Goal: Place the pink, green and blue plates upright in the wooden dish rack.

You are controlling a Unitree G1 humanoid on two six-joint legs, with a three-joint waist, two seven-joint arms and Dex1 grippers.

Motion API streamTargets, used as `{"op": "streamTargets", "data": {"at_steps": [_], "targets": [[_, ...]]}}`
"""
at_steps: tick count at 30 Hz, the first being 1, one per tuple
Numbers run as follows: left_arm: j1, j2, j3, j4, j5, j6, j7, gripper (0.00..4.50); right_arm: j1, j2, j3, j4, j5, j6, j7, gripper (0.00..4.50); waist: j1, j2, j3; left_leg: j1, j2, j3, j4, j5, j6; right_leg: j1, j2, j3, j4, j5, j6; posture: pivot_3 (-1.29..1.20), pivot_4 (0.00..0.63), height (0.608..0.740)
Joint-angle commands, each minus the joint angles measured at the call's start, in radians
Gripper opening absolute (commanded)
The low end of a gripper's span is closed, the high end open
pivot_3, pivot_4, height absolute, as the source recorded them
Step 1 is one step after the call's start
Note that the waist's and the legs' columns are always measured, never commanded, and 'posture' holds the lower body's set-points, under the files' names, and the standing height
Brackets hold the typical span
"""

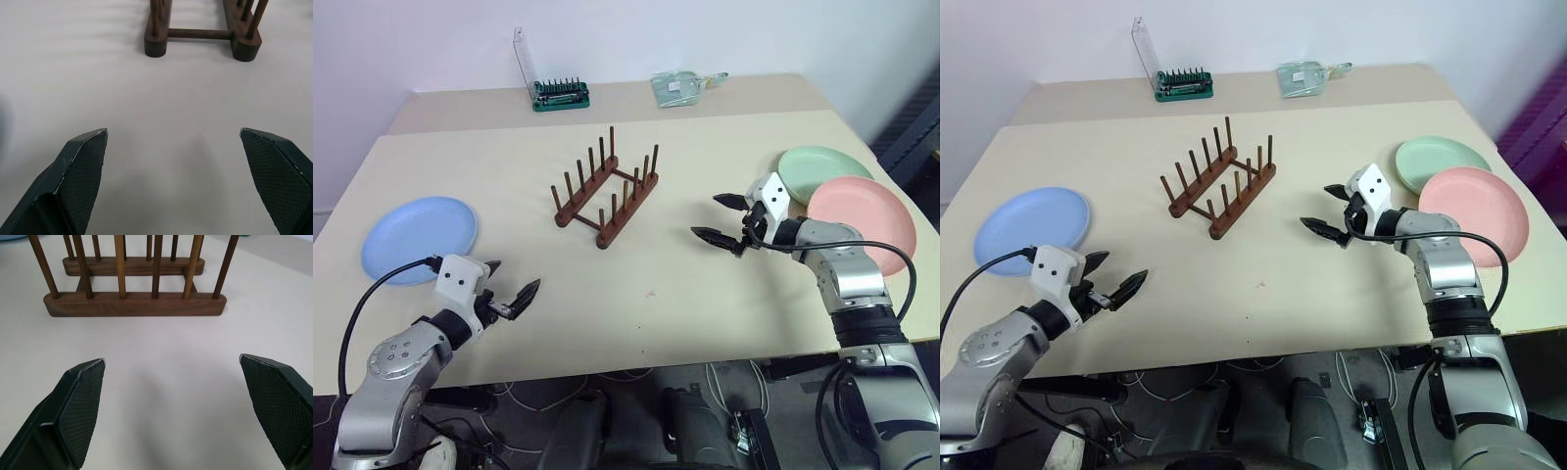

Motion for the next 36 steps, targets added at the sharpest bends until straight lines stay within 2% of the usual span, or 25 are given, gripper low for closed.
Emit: {"op": "streamTargets", "data": {"at_steps": [1,7,12,15,17,22,26,29,34,35,36], "targets": [[-0.016,0.004,-0.003,-0.020,0.003,-0.005,0.010,4.45,-0.016,0.020,0.002,-0.043,0.002,-0.007,-0.011,4.50,0.000,0.000,0.000,0.000,0.000,0.000,0.000,0.000,0.000,0.000,0.000,0.000,0.000,0.000,0.000,0.00,0.150,0.740],[-0.047,-0.012,-0.070,-0.021,0.013,-0.008,0.023,4.45,-0.022,0.045,0.020,-0.053,-0.007,-0.009,-0.016,4.50,-0.001,0.000,0.000,0.000,0.000,0.000,0.000,0.000,0.000,0.000,0.000,0.000,0.000,0.000,0.000,0.00,0.150,0.740],[-0.167,-0.025,-0.233,0.058,0.101,-0.014,0.026,4.45,-0.001,0.049,0.027,-0.084,-0.009,-0.006,-0.021,4.50,0.004,0.000,0.000,0.000,-0.001,0.000,0.000,0.000,0.000,0.000,0.000,0.000,0.000,0.000,0.000,0.00,0.150,0.740],[-0.329,-0.094,-0.388,0.203,0.222,-0.008,0.086,4.45,0.016,0.046,0.021,-0.092,-0.013,-0.010,-0.031,4.50,0.006,0.000,0.000,0.000,-0.002,-0.001,0.001,0.000,0.000,0.001,0.001,-0.001,0.000,0.002,0.003,0.00,0.150,0.740],[-0.414,-0.169,-0.439,0.322,0.272,-0.021,0.140,4.45,0.030,0.044,0.016,-0.105,-0.012,-0.006,-0.040,4.50,0.004,0.000,0.000,0.000,-0.003,-0.001,0.001,0.000,0.000,0.001,0.000,-0.001,0.001,0.002,0.004,0.00,0.150,0.740],[-0.536,-0.283,-0.469,0.507,0.310,-0.048,0.180,4.45,0.051,0.028,0.006,-0.163,0.002,0.026,-0.047,4.50,0.002,0.001,-0.001,0.001,-0.003,-0.001,0.000,0.000,0.000,0.000,0.000,0.000,0.002,0.002,0.004,0.00,0.150,0.740],[-0.582,-0.324,-0.488,0.605,0.334,-0.100,0.164,4.45,0.063,0.009,-0.005,-0.196,0.001,0.046,-0.058,4.50,0.004,0.001,-0.001,0.002,-0.003,-0.001,0.001,0.001,0.000,0.002,0.000,-0.001,0.002,0.002,0.004,0.00,0.150,0.740],[-0.597,-0.337,-0.483,0.640,0.336,-0.133,0.155,3.63,0.071,-0.005,-0.013,-0.206,0.004,0.050,-0.057,4.50,0.007,0.001,-0.001,0.003,-0.004,-0.002,0.001,0.001,0.000,0.004,0.000,-0.002,0.001,0.002,0.005,0.00,0.150,0.740],[-0.607,-0.316,-0.485,0.662,0.353,-0.197,0.125,1.10,0.092,-0.019,-0.023,-0.220,-0.001,0.048,-0.065,4.50,0.003,0.001,-0.001,0.003,-0.003,-0.002,0.001,0.001,0.000,0.004,0.000,-0.002,0.001,0.002,0.005,0.00,0.150,0.740],[-0.608,-0.310,-0.489,0.665,0.358,-0.219,0.113,0.79,0.097,-0.021,-0.022,-0.228,-0.002,0.051,-0.067,4.50,0.001,0.001,-0.001,0.003,-0.003,-0.002,0.001,0.001,0.000,0.004,0.000,-0.002,0.001,0.002,0.005,0.00,0.150,0.740],[-0.611,-0.299,-0.497,0.667,0.366,-0.248,0.098,0.76,0.103,-0.027,-0.021,-0.233,-0.004,0.051,-0.066,4.50,0.000,0.001,-0.001,0.003,-0.003,-0.002,0.001,0.001,0.000,0.004,0.000,-0.002,0.001,0.002,0.005,0.00,0.150,0.740]]}}
